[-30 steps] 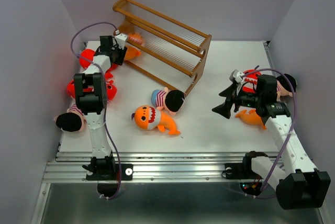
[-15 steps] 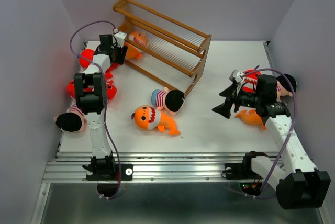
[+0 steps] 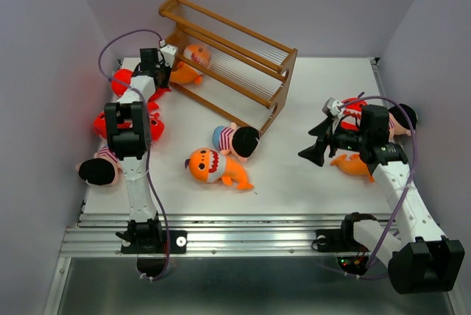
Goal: Place and organize the stuffed toys onto the shelf
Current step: Place the stuffed toy onto shelf
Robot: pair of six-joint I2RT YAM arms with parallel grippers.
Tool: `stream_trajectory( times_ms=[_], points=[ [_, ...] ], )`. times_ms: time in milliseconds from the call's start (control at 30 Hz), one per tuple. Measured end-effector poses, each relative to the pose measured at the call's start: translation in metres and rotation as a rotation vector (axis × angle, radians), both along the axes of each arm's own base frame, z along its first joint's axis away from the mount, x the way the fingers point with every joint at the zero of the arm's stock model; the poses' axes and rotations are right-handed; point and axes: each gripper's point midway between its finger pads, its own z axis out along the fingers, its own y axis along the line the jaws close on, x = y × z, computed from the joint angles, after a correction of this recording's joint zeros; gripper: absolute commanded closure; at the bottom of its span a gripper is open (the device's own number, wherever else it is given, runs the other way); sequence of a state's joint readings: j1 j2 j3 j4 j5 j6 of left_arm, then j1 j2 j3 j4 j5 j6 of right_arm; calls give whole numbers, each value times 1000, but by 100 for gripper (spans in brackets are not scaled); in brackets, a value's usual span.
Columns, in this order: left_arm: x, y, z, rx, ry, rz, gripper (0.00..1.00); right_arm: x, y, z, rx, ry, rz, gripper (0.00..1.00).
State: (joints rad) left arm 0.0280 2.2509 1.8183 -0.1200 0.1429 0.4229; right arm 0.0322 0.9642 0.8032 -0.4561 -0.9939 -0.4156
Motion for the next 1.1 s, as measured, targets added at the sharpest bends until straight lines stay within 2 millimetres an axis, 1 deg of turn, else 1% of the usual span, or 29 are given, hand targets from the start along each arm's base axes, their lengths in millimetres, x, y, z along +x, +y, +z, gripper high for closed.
stream_trajectory(
  times_ms=[33, 167, 233, 400, 567, 667, 800, 900, 1000, 1033, 1067, 1100],
  points=[
    [-1, 0, -1, -1, 3, 0, 93, 0, 0, 0, 0, 0, 0, 0],
    [-1, 1, -1, 0, 5, 5, 94, 0, 0, 0, -1, 0, -1, 0],
    [-1, 1, -1, 3, 5, 9, 98, 0, 0, 0, -1, 0, -2, 0],
    [-1, 5, 0, 10, 4, 29, 99, 0, 0, 0, -2, 0, -2, 0],
    [1, 13, 1, 9, -6, 66, 100, 0, 0, 0, -2, 0, -3, 0],
    [4, 21, 5, -1, -25, 91, 100, 0, 0, 0, -2, 0, -3, 0],
    [4, 36, 7, -7, -35, 123, 100, 0, 0, 0, -2, 0, -3, 0],
    [4, 40, 7, -8, -34, 131, 100, 1, -1, 0, -2, 0, -3, 0],
    [3, 43, 7, -8, -29, 136, 93, 1, 0, 0, -3, 0, -4, 0],
    [3, 43, 7, -8, -26, 136, 83, 1, -1, -1, -4, 0, -5, 0],
    [3, 43, 8, -8, -25, 136, 77, 1, -1, -1, -5, 0, -6, 0],
    [3, 43, 9, -10, -28, 138, 68, 1, -1, -1, -5, -1, -7, 0]
  ],
)
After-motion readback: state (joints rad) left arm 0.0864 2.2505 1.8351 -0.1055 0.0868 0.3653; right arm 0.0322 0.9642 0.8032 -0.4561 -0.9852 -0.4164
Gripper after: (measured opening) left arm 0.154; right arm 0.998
